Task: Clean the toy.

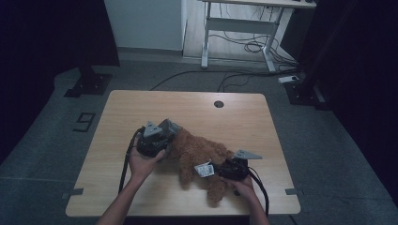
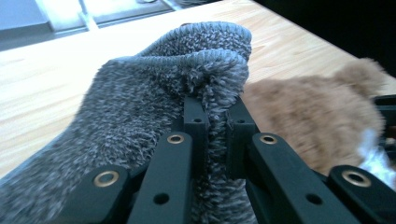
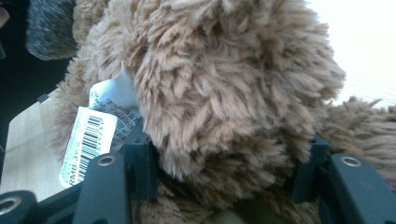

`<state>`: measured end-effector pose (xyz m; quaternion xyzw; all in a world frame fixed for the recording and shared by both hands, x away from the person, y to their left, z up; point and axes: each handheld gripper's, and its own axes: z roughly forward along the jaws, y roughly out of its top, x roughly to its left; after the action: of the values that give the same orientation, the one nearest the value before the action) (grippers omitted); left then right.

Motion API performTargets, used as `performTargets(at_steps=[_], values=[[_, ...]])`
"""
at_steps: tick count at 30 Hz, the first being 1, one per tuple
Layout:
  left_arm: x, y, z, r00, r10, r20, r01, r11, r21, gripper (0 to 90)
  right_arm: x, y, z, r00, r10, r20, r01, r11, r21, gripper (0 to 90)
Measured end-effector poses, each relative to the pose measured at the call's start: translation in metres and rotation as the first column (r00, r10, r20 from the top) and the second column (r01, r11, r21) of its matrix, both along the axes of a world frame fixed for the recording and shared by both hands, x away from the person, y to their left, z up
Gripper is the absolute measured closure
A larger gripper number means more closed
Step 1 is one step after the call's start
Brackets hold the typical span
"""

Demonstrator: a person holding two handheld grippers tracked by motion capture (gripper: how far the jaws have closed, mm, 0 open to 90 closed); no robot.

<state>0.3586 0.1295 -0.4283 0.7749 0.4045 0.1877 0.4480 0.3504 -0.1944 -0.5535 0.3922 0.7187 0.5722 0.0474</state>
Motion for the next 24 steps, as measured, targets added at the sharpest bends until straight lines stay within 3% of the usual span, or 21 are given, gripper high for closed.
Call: performTargets(at_steps=[3,8,9,10,13,15,17,19,24], values=[[-0.002,-0.012,0.003,0.9995,-0.03,0.005,0.03,0.9995,0.0,82.2,0.0,0.0,0.0,1.0,0.0,0.001,0.0,1.0,-0.002,41.2],[-0.004,-0.06,0.011,0.9914,-0.131,0.008,0.131,0.9913,-0.016,82.2,-0.001,0.001,0.0,1.0,0.003,0.003,-0.003,1.0,-0.007,41.2],[-0.004,-0.06,0.011,0.9914,-0.131,0.008,0.131,0.9913,-0.016,82.2,-0.001,0.001,0.0,1.0,0.003,0.004,-0.003,1.0,-0.007,41.2],[-0.007,-0.08,0.01,0.9854,-0.17,0.005,0.17,0.9853,-0.014,82.2,-0.001,0.001,0.0,1.0,0.002,0.007,-0.002,1.0,-0.006,41.2],[-0.009,-0.108,0.006,0.9772,-0.213,0.0,0.212,0.9769,0.022,82.1,-0.001,0.001,0.001,0.9999,0.002,0.012,-0.002,0.9999,-0.011,41.1],[-0.008,-0.12,0.0,0.9768,-0.214,-0.003,0.214,0.9743,0.071,82.1,-0.001,0.001,0.001,0.9999,0.006,0.014,-0.006,0.9998,-0.018,41.2],[-0.004,-0.124,-0.008,0.9782,-0.207,-0.022,0.208,0.9732,0.099,82.1,-0.002,0.001,0.001,0.9998,0.007,0.017,-0.007,0.9998,-0.018,41.3],[0.0,-0.12,-0.013,0.9813,-0.19,-0.03,0.192,0.9769,0.094,82.1,-0.002,0.001,0.001,0.9997,0.01,0.02,-0.01,0.9996,-0.026,41.4],[0.0,-0.11,-0.014,0.9861,-0.166,-0.01,0.166,0.9813,0.097,82.2,-0.001,0.003,0.001,0.9996,0.01,0.028,-0.009,0.9995,-0.032,41.3]])
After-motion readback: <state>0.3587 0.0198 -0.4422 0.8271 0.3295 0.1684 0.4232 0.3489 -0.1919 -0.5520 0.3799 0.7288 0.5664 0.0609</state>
